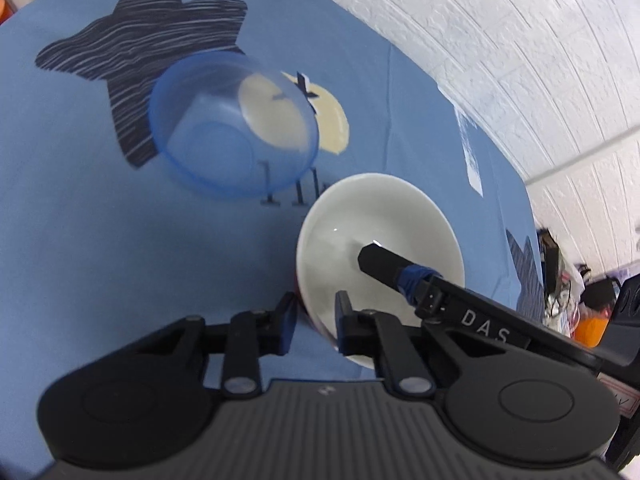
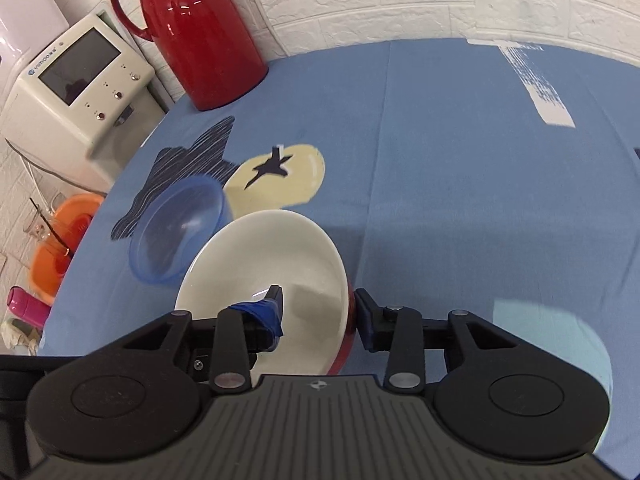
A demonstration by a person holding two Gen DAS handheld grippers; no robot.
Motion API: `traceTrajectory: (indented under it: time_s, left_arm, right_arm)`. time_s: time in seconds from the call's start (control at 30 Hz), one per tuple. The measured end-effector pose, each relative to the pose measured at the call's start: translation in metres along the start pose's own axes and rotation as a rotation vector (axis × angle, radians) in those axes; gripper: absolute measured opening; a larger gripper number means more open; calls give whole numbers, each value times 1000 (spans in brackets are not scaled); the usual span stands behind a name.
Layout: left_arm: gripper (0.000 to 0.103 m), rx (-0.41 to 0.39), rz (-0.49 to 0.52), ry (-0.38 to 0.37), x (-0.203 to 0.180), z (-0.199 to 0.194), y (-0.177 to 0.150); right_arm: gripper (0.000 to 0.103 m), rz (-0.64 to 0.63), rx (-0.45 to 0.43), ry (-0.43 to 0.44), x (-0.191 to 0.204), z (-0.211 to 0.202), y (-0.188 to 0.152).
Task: Organize plates and bowls
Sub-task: 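Lower the red bowl into the steel bowl and open the left gripper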
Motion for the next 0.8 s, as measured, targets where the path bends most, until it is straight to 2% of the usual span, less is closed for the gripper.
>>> traceTrajectory:
  time_s: [0.17,0.3,0.47,0.6,0.8]
  left_arm:
    - [9,60,50,-24,-19,-31,-43]
    - [8,114,96,-49,-41,-67,-90]
    - [8,211,135,-85,-56,-93,-149]
    - [8,266,212,-65,-59,-102,-191]
    - [8,316,270,-1,-48,-98,-233]
  right_arm:
    - [25,-6,-7,-14,-1,-46,-35]
    - [25,-15,-29,-38,0,-100,-72]
    - [25,-27,-23,-86,-3,-154,-127]
    - [25,-30,3,-100,-5,-168,-170]
    - [26,-6,63,-103,-12,-160,-220]
Point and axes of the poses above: each gripper's, at about its wrist camera, not at the fingertips, and z roughly the way its jaws point, x to its left, y to its top, the point moved 6 cm from there along z, roughly the way its jaws point, and after that the axes turned 13 degrees about -y, right-handed, at the moved point
